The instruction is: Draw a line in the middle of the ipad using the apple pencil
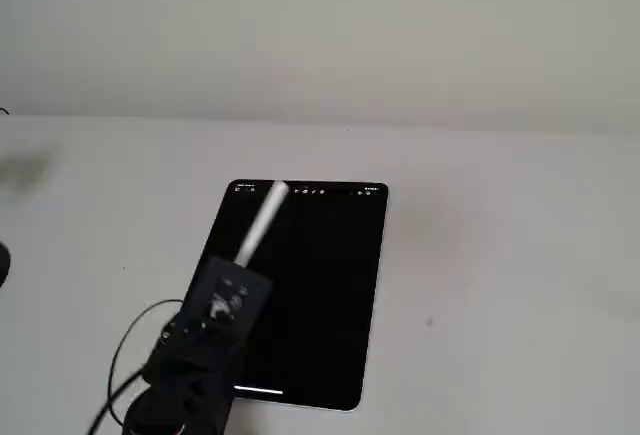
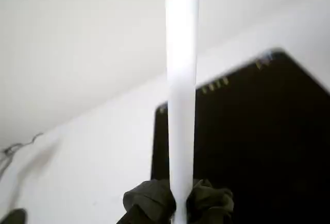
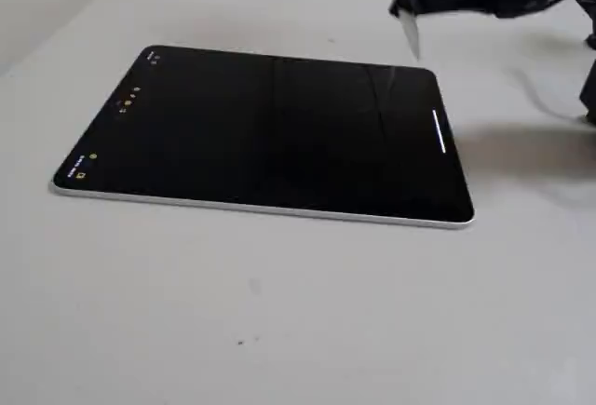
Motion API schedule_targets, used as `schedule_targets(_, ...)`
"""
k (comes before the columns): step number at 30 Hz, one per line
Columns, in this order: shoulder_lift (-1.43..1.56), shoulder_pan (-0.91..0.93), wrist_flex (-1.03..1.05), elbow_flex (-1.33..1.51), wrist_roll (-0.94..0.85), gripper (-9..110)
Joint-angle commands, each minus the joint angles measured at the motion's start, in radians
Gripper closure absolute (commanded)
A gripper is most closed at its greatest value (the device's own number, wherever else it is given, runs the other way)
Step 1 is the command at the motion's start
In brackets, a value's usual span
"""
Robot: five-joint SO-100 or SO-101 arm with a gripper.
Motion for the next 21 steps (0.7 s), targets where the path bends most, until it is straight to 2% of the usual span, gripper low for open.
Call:
schedule_targets(1,-0.664,-0.005,-0.755,-0.075,-0.132,101)
schedule_targets(4,-1.029,0.029,-1.019,-0.207,-0.161,101)
schedule_targets(8,-1.376,0.058,-1.201,-0.4,-0.193,101)
schedule_targets(16,-1.795,0.071,-1.322,-0.733,-0.285,101)
schedule_targets(21,-1.916,0.098,-1.282,-0.89,-0.301,101)
